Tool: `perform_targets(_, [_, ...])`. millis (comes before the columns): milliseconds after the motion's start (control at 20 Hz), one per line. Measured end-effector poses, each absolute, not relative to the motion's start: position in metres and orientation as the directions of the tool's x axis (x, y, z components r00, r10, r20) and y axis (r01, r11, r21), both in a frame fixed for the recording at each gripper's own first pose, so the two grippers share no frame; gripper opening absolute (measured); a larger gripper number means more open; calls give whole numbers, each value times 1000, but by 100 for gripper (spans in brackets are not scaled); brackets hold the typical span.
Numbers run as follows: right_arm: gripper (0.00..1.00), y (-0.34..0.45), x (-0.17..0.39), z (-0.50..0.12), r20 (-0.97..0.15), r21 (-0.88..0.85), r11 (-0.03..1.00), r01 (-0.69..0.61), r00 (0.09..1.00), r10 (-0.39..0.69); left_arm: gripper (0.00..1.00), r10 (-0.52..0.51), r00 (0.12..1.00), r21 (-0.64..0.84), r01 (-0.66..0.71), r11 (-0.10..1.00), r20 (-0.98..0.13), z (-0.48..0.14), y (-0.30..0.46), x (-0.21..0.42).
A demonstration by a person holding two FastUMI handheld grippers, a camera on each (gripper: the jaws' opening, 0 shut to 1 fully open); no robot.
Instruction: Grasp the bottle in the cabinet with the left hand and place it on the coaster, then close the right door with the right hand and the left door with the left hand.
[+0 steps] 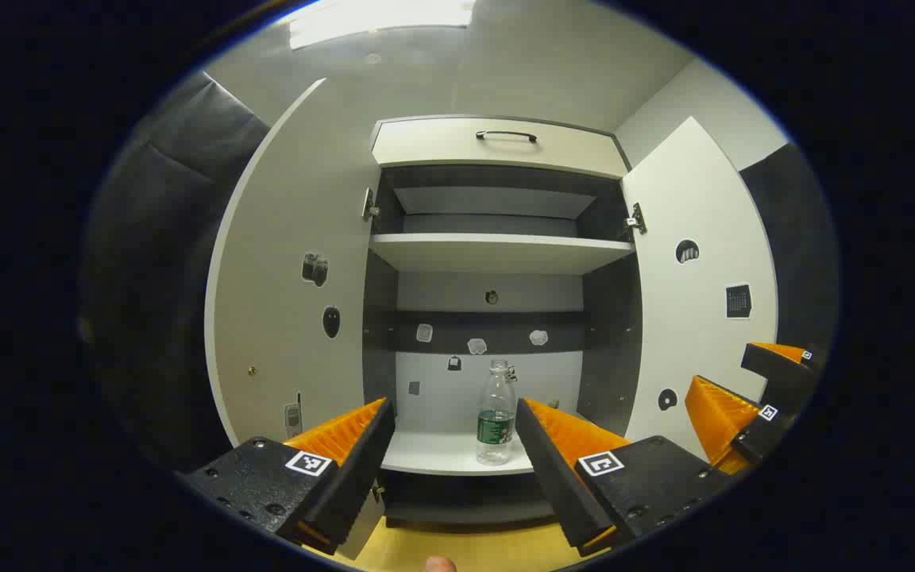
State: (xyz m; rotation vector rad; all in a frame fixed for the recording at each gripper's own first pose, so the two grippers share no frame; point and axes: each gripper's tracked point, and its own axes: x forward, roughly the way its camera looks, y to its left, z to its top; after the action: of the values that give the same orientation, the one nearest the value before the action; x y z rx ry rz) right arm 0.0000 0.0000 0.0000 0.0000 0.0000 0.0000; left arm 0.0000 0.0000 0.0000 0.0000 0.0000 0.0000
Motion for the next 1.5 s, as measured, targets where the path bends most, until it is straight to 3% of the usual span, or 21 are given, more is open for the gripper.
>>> perform_targets(1000, [97, -15, -5, 1, 4, 6, 1000, 14, 1000, -14, 97, -27, 999, -15, 27, 1000, -32, -7, -20, -1])
perform_targets(1500, [97, -41, -35, 8, -5, -10, 994, 107, 994, -107, 97, -83, 994, -23, 81, 996, -77, -28, -32, 83])
